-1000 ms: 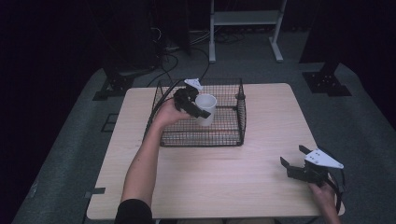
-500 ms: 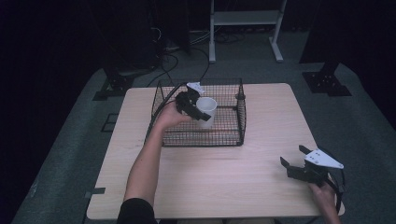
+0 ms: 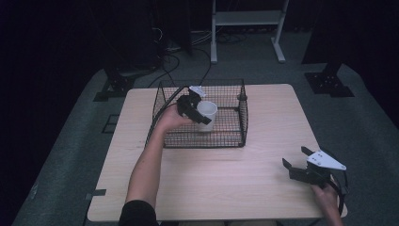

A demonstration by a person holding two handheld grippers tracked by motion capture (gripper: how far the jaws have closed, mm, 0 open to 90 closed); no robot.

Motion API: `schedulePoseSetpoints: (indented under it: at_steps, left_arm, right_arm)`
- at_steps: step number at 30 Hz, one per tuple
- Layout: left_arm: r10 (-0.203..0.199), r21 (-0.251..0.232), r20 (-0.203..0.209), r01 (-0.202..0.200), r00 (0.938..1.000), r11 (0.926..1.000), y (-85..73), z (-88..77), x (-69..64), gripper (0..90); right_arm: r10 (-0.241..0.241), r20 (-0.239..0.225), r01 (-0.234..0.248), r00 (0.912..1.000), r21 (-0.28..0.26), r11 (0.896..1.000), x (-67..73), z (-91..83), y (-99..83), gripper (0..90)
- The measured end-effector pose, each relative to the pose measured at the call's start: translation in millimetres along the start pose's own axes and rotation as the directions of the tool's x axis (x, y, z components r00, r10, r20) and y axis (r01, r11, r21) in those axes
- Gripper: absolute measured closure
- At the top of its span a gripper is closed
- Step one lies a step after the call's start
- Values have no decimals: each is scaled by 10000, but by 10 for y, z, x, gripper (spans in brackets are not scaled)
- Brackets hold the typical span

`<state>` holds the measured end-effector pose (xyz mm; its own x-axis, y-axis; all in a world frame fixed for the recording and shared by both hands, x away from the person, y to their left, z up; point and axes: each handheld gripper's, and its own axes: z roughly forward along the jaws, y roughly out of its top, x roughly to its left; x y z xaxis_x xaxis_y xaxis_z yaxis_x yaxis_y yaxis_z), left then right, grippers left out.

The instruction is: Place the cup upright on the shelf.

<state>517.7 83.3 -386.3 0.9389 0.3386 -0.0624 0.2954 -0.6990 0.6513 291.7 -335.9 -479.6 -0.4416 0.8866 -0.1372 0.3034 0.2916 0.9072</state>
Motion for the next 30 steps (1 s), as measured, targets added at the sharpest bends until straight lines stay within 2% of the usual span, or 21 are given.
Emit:
schedulePoseSetpoints:
  at_steps: [6, 19, 30]
  left_arm:
    - [4, 368, 5, -4, 10000, 9993, -22, 51, 11, 217]
    - [-77, 734, 117, 69, 9999, 9973, -53, 161, 30, 216]
    - [-167, 801, 184, 152, 9997, 9967, -69, 149, 30, 207]
  right_arm:
    - [9, 2, -9, 10000, -11, 10000, -1, 1, 0, 131]
    - [46, -7, -46, 10000, -31, 10000, -4, -1, -1, 131]
    - [45, 2, -45, 10000, -47, 10000, -5, -3, -1, 131]
